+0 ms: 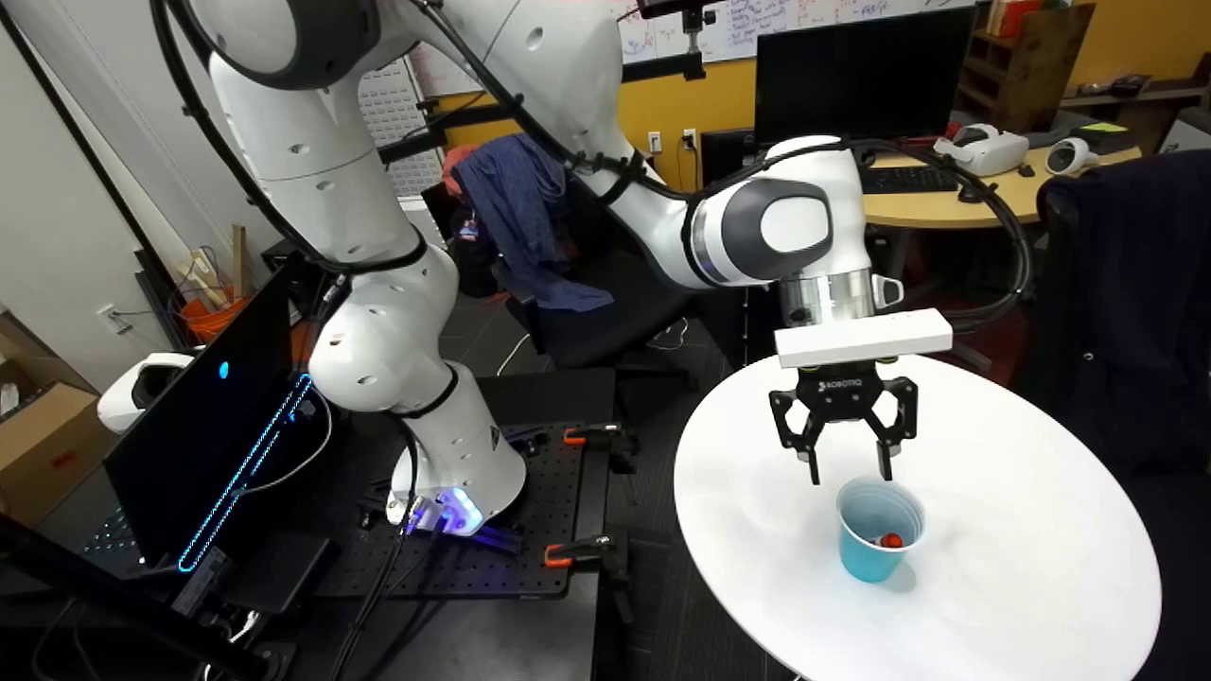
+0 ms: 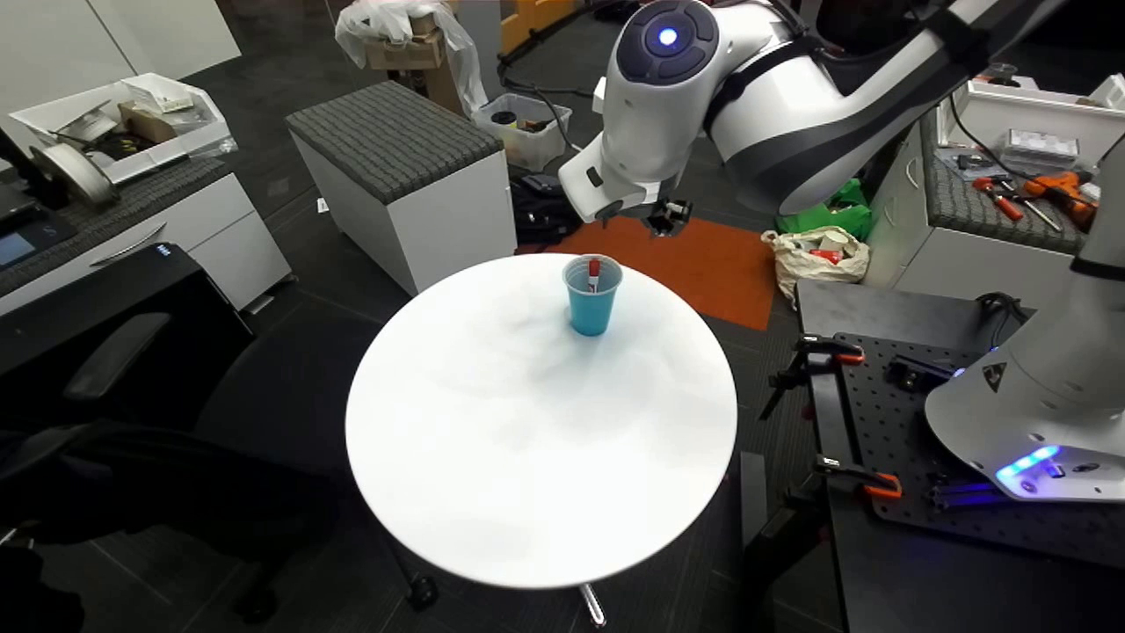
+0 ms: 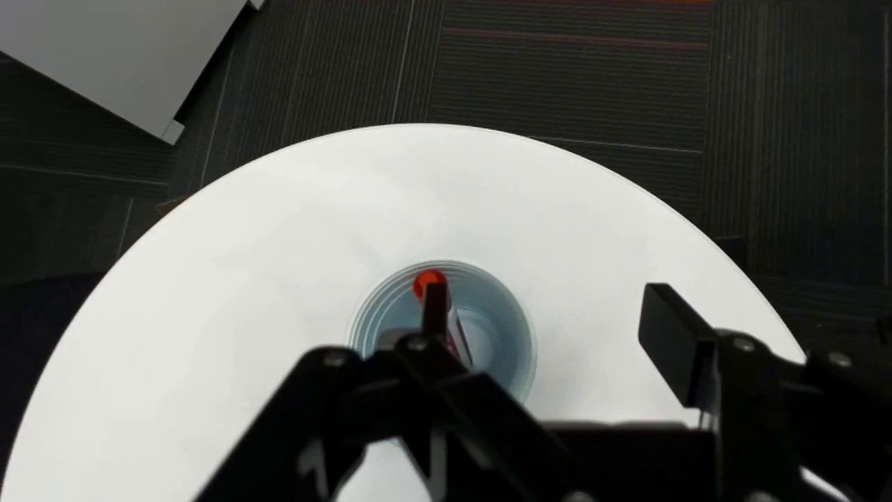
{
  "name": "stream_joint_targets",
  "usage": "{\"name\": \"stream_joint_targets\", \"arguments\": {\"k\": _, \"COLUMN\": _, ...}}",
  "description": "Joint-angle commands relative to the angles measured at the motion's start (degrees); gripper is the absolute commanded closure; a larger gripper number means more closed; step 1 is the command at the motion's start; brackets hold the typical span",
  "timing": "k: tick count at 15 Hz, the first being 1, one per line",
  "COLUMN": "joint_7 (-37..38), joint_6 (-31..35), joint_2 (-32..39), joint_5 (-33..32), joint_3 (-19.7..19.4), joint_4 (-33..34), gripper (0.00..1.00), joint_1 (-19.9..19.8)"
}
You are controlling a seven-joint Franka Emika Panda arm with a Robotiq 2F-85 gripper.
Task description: Remove the marker from the blue cup
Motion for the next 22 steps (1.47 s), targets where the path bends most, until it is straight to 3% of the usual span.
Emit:
{"name": "stream_joint_targets", "arguments": {"k": 1, "joint_7": 1.36, "joint_6": 2.38, "joint_2": 1.38, "joint_5": -1.03, "joint_3": 1.33, "joint_4": 1.04, "gripper": 0.34, "joint_1": -0.8}}
{"name": "stream_joint_targets", "arguments": {"k": 2, "joint_7": 1.83, "joint_6": 2.65, "joint_2": 1.53, "joint_5": -1.51, "joint_3": 1.47, "joint_4": 1.02, "gripper": 0.41, "joint_1": -0.77}}
{"name": "stream_joint_targets", "arguments": {"k": 7, "joint_7": 2.88, "joint_6": 2.76, "joint_2": 2.86, "joint_5": -2.66, "joint_3": 1.78, "joint_4": 1.51, "gripper": 0.47, "joint_1": -0.82}}
{"name": "stream_joint_targets", "arguments": {"k": 22, "joint_7": 5.73, "joint_6": 1.18, "joint_2": 8.6, "joint_5": -9.28, "joint_3": 1.4, "joint_4": 5.08, "gripper": 0.44, "joint_1": -1.84}}
